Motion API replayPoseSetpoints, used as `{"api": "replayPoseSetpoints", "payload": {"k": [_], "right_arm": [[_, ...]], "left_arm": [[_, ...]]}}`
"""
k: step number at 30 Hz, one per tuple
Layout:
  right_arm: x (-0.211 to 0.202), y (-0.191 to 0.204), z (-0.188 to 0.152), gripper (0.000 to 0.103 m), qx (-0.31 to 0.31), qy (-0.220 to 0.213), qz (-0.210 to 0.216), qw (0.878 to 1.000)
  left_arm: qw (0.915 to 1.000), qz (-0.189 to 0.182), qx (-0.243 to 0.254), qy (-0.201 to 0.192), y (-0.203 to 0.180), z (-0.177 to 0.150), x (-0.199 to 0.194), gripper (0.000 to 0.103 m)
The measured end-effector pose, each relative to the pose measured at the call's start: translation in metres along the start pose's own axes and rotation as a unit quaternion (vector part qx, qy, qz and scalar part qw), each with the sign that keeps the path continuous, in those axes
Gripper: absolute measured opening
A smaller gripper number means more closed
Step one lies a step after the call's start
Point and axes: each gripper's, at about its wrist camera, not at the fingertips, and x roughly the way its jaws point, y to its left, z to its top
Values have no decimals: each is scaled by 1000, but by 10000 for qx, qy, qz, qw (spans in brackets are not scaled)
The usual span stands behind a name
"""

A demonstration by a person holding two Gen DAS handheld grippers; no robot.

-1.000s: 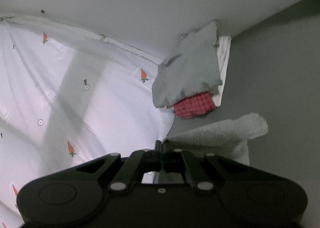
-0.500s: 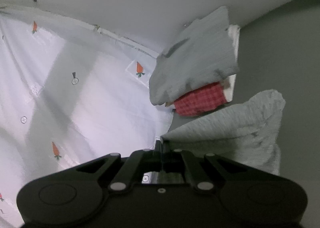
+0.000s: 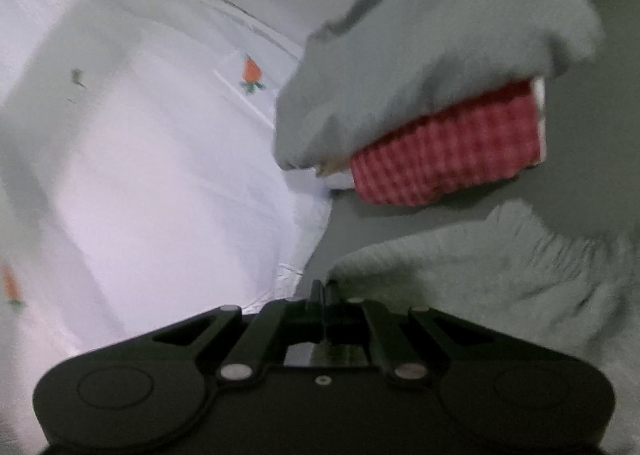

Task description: Fold clothes

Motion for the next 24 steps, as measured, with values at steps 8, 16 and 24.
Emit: {"api": "replayPoseSetpoints", "payload": {"k": [8, 16, 24], "right_arm": [[84, 14, -24, 29, -351, 444, -777, 9954], [32, 47, -91, 103, -2719, 735, -882, 9555], [-69, 25, -209, 103, -5192, 873, -1300, 8402]], "left_arm": [[9994, -151, 287, 119, -61, 13, 64, 14], [9938, -438, 993, 230, -20, -33, 14, 48], [9908, -588, 616, 1054, 73, -100, -20, 48]]}}
